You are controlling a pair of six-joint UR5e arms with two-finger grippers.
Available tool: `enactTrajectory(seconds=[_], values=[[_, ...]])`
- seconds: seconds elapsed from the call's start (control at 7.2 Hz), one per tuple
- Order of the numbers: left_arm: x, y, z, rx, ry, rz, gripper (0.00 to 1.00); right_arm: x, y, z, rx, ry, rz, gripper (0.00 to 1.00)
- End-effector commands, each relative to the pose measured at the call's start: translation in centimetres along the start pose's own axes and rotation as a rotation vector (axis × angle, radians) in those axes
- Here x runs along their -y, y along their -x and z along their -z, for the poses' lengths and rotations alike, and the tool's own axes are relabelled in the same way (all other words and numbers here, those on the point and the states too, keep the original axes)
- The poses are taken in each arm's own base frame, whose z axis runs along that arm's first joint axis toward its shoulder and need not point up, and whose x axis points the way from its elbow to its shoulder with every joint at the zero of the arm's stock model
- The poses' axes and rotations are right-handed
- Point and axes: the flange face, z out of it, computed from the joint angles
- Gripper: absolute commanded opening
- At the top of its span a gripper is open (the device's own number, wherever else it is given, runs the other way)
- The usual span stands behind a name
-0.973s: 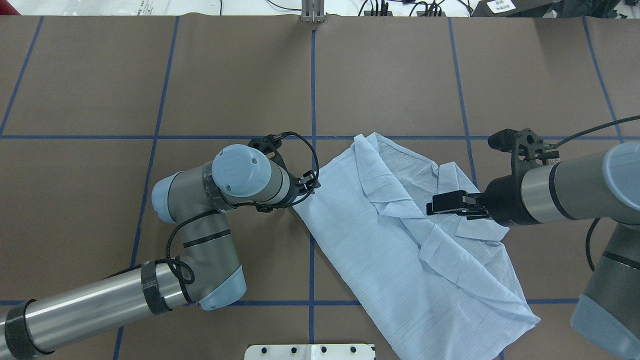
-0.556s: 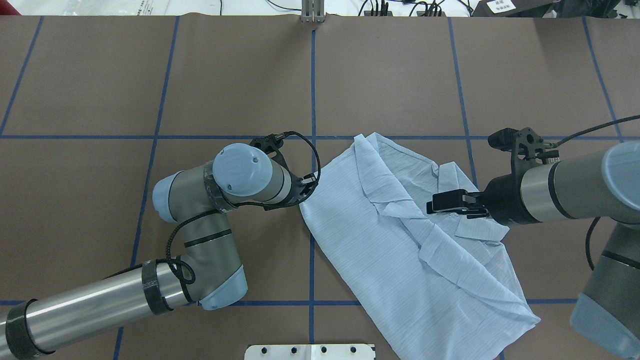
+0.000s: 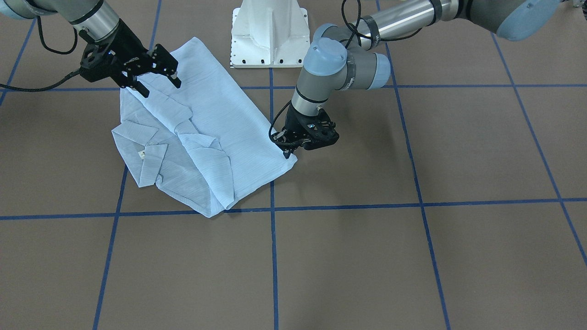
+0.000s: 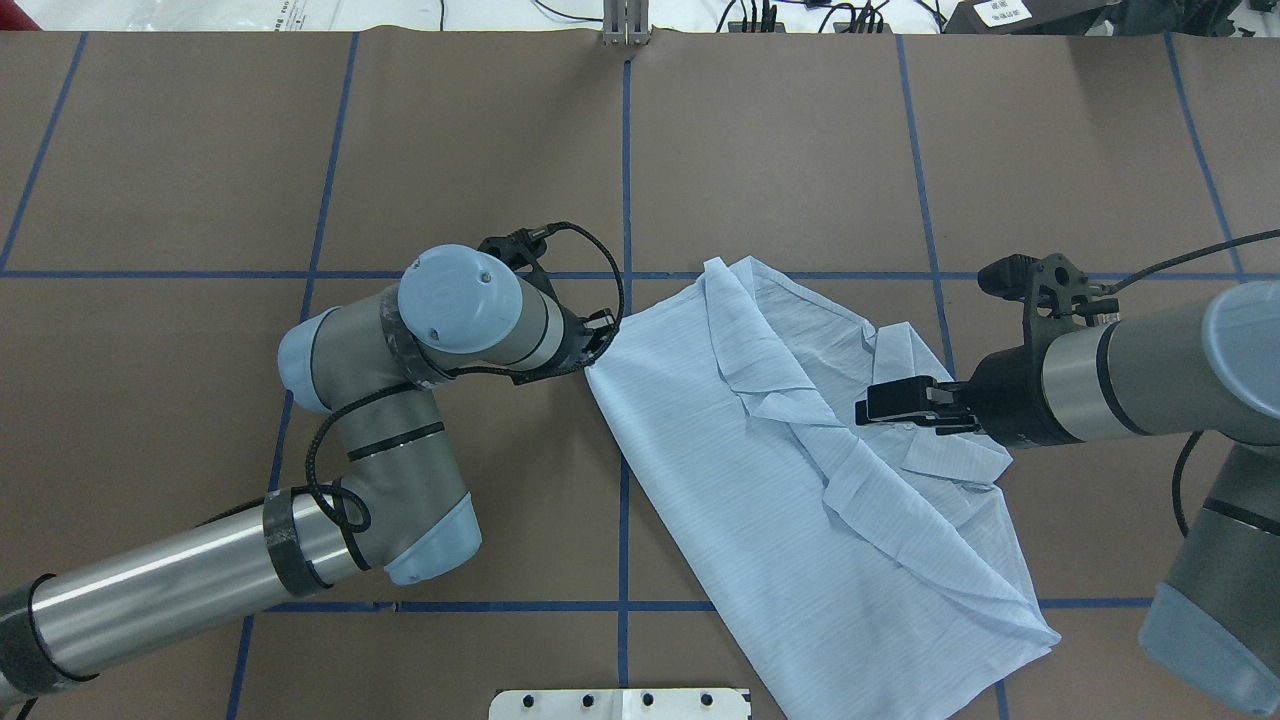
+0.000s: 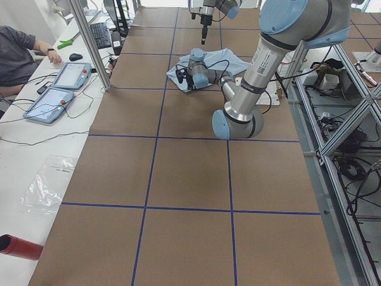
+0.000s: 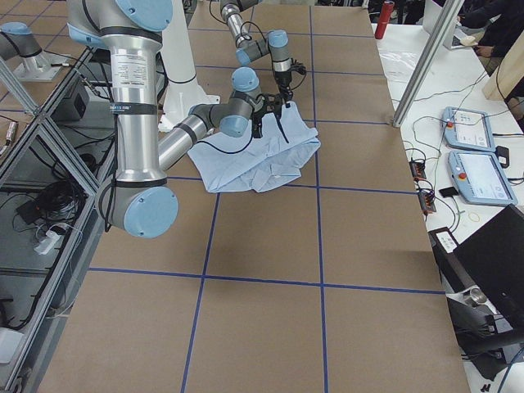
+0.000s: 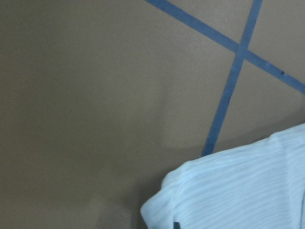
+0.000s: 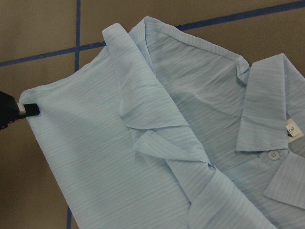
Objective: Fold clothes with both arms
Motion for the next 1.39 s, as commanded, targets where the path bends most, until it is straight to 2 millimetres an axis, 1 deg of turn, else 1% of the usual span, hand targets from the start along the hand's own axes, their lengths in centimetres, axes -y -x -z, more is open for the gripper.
enactTrajectory(seconds=[0.0,0.14,0.28,0.42,0.56,0.69,0.83,0.97,1.25], values=[[5.7,0.9,-0.5,0.032,-0.088,-0.019,0.0,0.3,-0.2,-0.5,-0.01,-0.008,-0.005,1.0],[8.2,1.6,-1.0,0.049,-0.136,-0.042,0.0,0.4,0.0,-0.6,-0.006,-0.011,-0.008,1.0],[10.7,0.1,-1.8,0.056,-0.175,-0.032,0.0,0.9,1.0,-1.1,0.005,-0.015,-0.01,1.0],[13.0,-2.6,-3.3,0.078,-0.204,-0.017,0.0,1.1,1.1,-1.5,0.005,-0.015,-0.012,1.0],[14.5,-3.4,-3.9,0.025,-0.234,-0.019,0.0,1.2,1.2,-1.4,0.006,-0.018,-0.012,1.0],[16.1,-3.4,-4.7,-0.015,-0.248,-0.021,0.0,1.2,1.2,-1.4,0.005,-0.02,-0.012,1.0],[17.2,-4.6,-5.2,-0.047,-0.311,-0.023,0.0,1.2,1.2,-1.4,0.005,-0.018,-0.011,1.0],[17.7,-5.0,-5.7,-0.096,-0.345,-0.031,0.0,1.1,1.2,-1.4,0.007,-0.019,-0.011,1.0],[18.5,-4.7,-6.2,-0.145,-0.393,-0.036,0.0,1.2,1.2,-1.4,0.005,-0.018,-0.011,1.0]])
